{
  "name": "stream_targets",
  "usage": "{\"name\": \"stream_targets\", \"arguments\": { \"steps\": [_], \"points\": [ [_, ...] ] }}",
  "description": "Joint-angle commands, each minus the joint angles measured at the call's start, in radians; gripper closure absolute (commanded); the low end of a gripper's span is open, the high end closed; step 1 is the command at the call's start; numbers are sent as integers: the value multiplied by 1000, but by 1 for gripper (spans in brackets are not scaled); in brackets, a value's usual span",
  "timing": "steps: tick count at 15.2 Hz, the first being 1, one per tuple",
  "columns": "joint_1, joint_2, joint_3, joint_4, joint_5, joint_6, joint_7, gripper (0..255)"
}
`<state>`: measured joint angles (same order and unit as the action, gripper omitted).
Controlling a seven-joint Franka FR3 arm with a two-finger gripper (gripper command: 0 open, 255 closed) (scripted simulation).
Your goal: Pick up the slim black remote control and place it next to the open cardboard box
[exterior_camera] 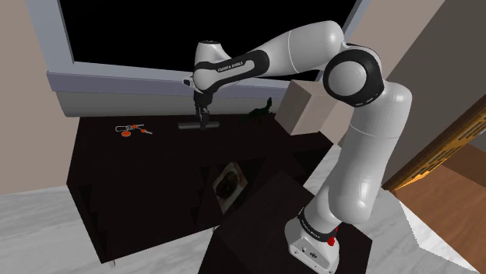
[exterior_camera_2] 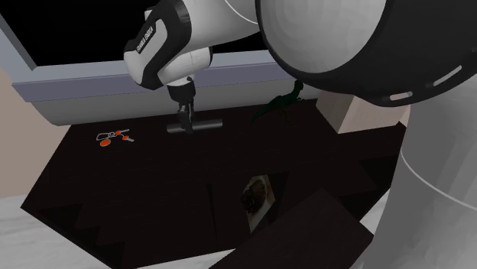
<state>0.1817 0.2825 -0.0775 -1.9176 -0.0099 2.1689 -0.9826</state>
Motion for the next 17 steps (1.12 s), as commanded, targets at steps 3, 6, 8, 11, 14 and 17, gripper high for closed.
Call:
{"name": "stream_targets", "arguments": {
  "steps": [3,6,8,11,14,17],
  "points": [
    [-10,74,-3,-1,-1,179,-6,0],
    [-12,74,-1,-1,-2,179,-6,0],
    [-2,57,4,-20,-4,179,10,255],
    [0,70,5,-17,-3,190,14,255],
    [1,65,5,-33,-4,202,15,255],
    [-13,67,1,3,-4,168,-5,255]
  ]
}}
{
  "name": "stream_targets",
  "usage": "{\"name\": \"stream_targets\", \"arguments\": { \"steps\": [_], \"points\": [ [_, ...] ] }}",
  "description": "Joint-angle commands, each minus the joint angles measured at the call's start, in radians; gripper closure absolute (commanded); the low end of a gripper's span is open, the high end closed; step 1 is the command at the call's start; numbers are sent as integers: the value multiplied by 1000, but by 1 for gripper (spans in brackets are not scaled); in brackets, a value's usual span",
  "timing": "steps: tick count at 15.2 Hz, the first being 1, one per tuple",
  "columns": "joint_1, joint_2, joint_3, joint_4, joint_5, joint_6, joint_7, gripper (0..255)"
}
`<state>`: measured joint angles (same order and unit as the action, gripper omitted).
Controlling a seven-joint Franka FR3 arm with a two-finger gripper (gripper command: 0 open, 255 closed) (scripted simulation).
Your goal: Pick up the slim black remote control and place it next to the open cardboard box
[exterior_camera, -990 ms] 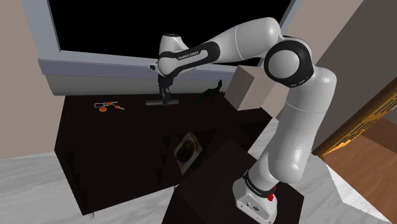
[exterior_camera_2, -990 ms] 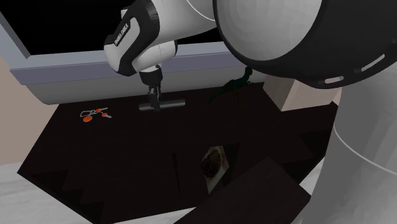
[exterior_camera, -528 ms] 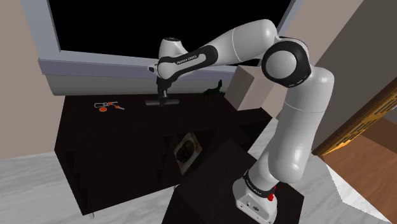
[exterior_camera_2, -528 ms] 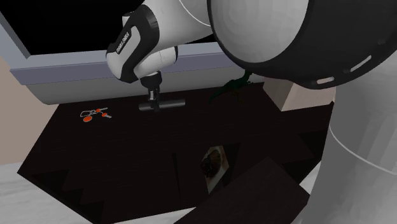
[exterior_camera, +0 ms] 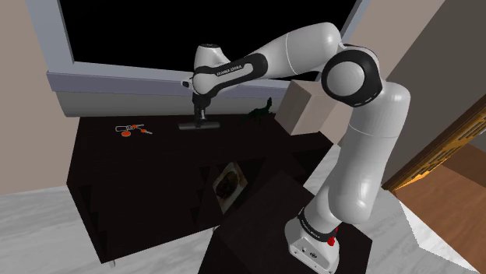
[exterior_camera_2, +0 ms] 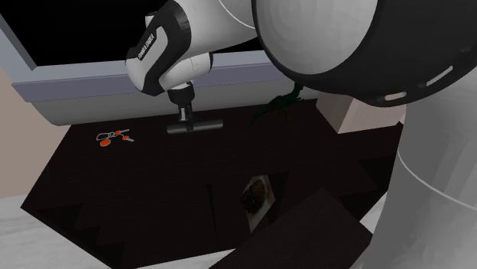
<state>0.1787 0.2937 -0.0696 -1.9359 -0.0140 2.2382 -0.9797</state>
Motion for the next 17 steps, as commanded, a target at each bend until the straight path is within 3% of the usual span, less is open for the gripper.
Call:
{"name": "stream_targets", "arguments": {
  "steps": [1,3,4,5,9,17],
  "points": [
    [-10,48,-7,25,0,87,-8,255],
    [-11,34,-6,33,-2,65,-7,255],
    [-2,1,2,15,-1,-38,-3,255],
    [-2,1,2,15,-1,-38,-3,0],
    [-65,-41,-24,-20,18,-1,-98,0],
    [-68,17,-26,-49,28,87,-109,0]
  ]
}}
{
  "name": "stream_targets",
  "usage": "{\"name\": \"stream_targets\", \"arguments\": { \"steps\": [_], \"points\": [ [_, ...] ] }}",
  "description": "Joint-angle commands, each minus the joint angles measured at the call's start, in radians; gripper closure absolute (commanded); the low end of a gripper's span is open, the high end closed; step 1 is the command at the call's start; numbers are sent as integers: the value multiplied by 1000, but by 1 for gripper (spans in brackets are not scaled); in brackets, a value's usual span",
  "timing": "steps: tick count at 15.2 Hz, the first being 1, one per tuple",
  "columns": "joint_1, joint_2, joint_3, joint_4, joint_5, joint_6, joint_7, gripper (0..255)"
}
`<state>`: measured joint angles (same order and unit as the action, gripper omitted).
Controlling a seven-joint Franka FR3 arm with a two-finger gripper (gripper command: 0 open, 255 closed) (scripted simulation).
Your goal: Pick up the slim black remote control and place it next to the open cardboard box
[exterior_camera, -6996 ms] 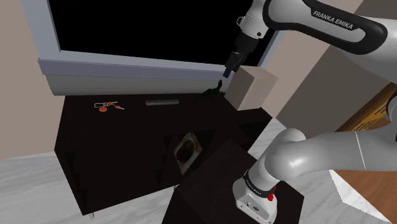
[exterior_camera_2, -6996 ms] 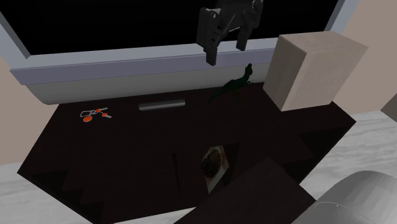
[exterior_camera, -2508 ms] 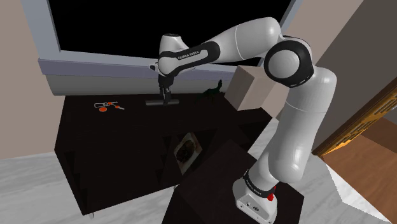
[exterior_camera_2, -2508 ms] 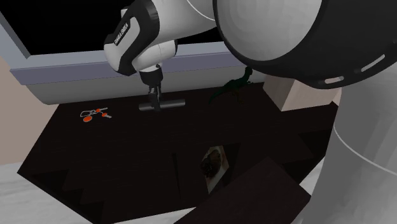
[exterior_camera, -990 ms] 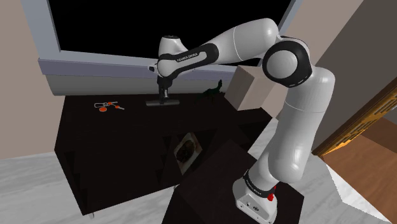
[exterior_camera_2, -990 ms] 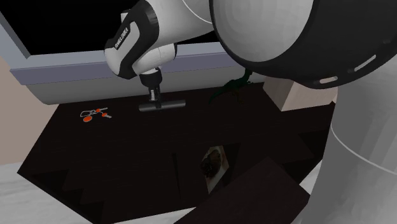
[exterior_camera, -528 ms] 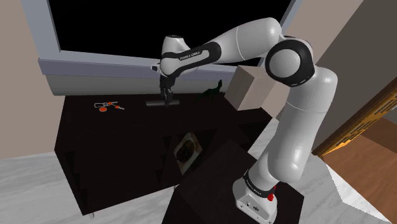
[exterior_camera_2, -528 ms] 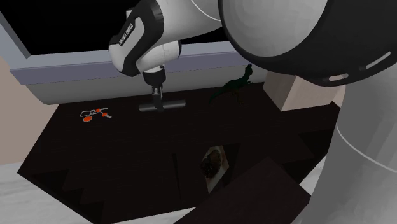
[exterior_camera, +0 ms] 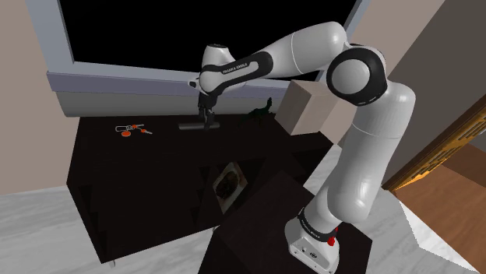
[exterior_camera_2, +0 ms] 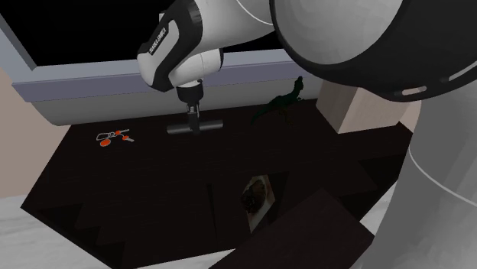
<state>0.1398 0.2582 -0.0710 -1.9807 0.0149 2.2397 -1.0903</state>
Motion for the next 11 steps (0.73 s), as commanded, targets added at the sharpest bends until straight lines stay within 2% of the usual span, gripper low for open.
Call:
{"name": "stream_targets", "arguments": {
  "steps": [1,8,9,11],
  "points": [
    [-28,52,-26,-4,-1,85,1,0],
    [-27,52,-27,-4,0,85,1,0],
    [-25,51,-26,-10,-1,92,5,255],
    [-23,42,-25,-33,-3,105,8,255]
  ]
}}
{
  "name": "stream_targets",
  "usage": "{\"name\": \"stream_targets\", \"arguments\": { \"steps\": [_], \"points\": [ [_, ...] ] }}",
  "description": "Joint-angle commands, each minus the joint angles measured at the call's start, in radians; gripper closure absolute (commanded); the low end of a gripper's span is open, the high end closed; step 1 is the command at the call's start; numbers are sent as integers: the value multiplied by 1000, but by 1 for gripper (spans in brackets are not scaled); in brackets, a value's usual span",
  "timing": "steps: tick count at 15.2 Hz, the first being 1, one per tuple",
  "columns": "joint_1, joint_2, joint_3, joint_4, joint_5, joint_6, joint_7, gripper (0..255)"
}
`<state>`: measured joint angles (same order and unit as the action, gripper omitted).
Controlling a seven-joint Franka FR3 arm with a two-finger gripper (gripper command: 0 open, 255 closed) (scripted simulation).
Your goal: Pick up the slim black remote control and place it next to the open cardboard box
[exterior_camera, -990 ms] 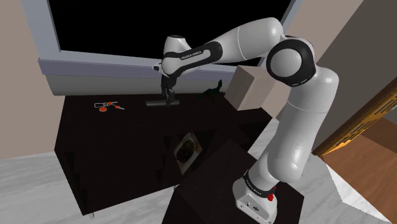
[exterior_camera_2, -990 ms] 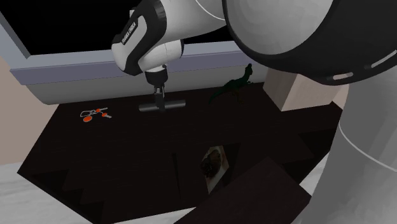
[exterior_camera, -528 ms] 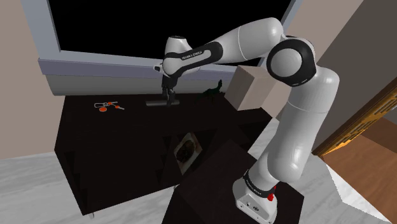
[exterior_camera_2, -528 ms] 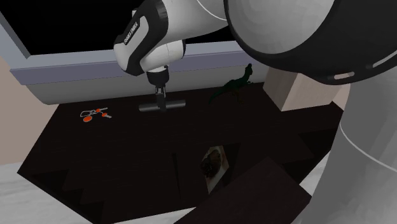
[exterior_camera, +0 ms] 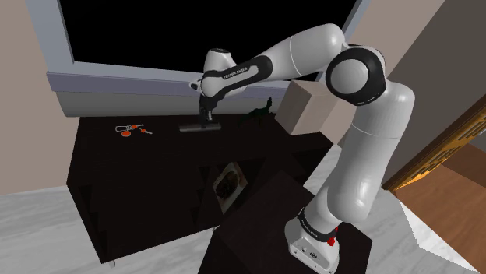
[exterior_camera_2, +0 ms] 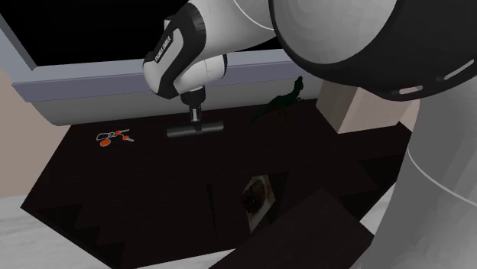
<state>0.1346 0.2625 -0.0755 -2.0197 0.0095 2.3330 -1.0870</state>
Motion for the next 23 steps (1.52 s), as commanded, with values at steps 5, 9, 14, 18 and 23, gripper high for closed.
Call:
{"name": "stream_targets", "arguments": {
  "steps": [5,9,14,18,23],
  "points": [
    [-9,24,-18,6,-2,-1,19,255],
    [-25,32,-19,43,2,-31,0,255],
    [-29,-4,-15,65,-4,-89,3,255],
    [-31,-30,-13,87,-8,-136,4,255],
    [-34,-58,-10,119,-12,-197,6,255]
  ]
}}
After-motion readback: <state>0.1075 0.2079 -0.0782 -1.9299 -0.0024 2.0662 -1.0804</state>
